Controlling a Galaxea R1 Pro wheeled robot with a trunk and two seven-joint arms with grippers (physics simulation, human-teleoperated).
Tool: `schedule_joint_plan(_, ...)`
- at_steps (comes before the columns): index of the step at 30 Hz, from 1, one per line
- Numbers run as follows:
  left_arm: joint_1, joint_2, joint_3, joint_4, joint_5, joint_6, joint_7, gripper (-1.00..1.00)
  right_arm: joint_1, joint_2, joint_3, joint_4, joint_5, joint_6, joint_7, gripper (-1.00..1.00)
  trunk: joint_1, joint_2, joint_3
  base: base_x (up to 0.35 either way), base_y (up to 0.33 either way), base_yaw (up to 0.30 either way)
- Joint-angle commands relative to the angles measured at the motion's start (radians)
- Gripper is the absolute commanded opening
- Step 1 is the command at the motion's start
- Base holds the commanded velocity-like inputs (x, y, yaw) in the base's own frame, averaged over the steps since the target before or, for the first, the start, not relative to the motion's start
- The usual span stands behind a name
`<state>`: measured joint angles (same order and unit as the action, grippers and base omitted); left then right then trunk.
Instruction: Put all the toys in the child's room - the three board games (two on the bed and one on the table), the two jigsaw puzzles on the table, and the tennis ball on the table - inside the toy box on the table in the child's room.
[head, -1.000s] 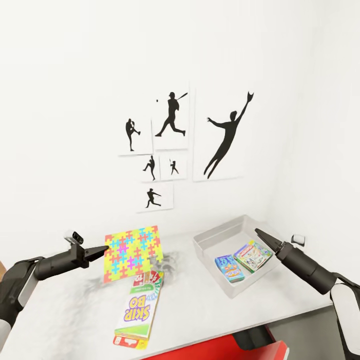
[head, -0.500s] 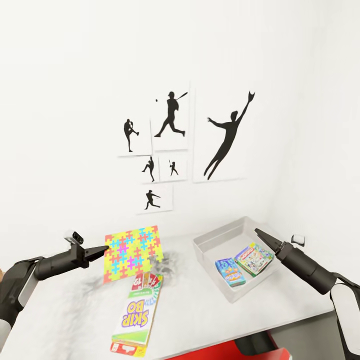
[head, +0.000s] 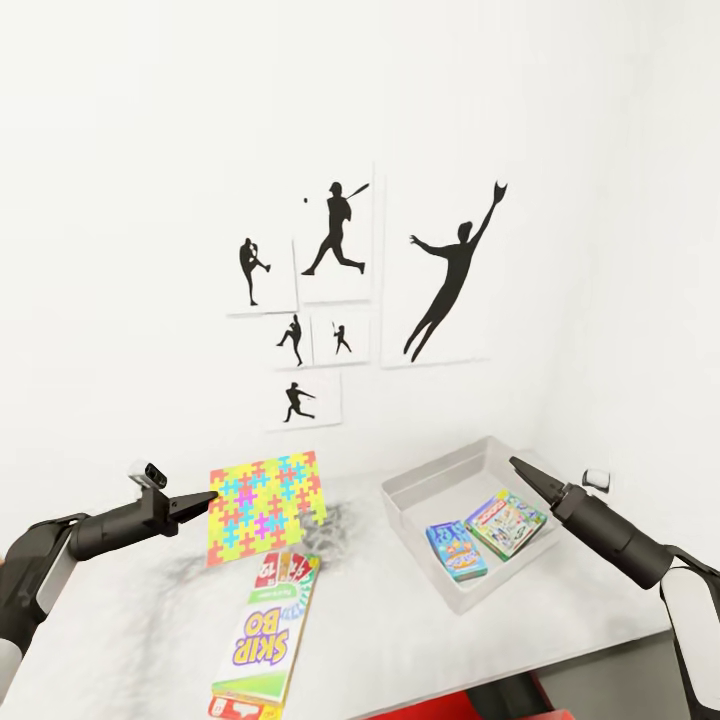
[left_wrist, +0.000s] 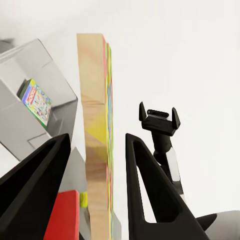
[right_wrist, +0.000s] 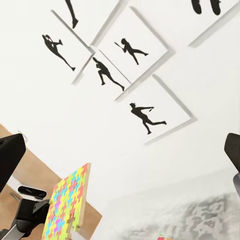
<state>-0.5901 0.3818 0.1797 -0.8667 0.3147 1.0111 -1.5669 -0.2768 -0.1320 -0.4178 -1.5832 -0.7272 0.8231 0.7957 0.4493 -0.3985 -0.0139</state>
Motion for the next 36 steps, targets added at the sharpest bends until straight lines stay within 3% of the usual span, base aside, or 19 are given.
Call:
schedule_joint_plan(1,-0.001,0.000,0.000,0.000,0.000,0.010,-0.004,-1.00,-0.001,0.000,-0.001,0.000,-0.001,0.005,0.002,1.00,0.001,-0.002,-0.001,0.068,-0.038,0.000)
schedule_joint_plan(18,-0.001,-0.002,0.000,0.000,0.000,0.010,-0.004,-1.00,-0.001,-0.001,-0.007,-0.001,-0.001,0.010,-0.001,1.00,0.001,-0.002,-0.001,0.012,-0.011,0.000)
schedule_joint_plan(23,-0.001,-0.008,-0.037,0.000,0.000,0.010,-0.004,-1.00,-0.001,-0.001,-0.009,-0.001,-0.001,0.012,-0.001,1.00,0.001,-0.002,-0.001,0.000,0.000,0.000)
schedule_joint_plan(26,-0.002,-0.044,-0.061,0.000,-0.002,0.012,0.001,-1.00,-0.001,-0.003,-0.017,-0.002,-0.003,0.014,-0.001,1.00,0.001,-0.002,-0.001,0.000,0.000,0.000)
schedule_joint_plan(28,-0.018,-0.091,-0.070,0.000,-0.002,0.016,0.059,-1.00,-0.001,-0.004,-0.036,-0.003,-0.005,0.020,-0.001,1.00,0.001,-0.002,-0.001,0.000,0.000,0.000)
schedule_joint_plan(31,-0.092,-0.169,-0.075,0.004,0.000,0.026,0.183,-1.00,-0.001,-0.005,-0.065,-0.004,-0.004,0.049,0.006,1.00,0.001,-0.002,-0.001,0.000,0.000,0.000)
schedule_joint_plan(36,-0.175,-0.285,-0.078,0.010,0.003,0.029,0.352,-1.00,0.004,-0.021,-0.194,-0.004,-0.004,0.101,0.021,1.00,0.001,-0.002,-0.001,0.000,0.000,0.000)
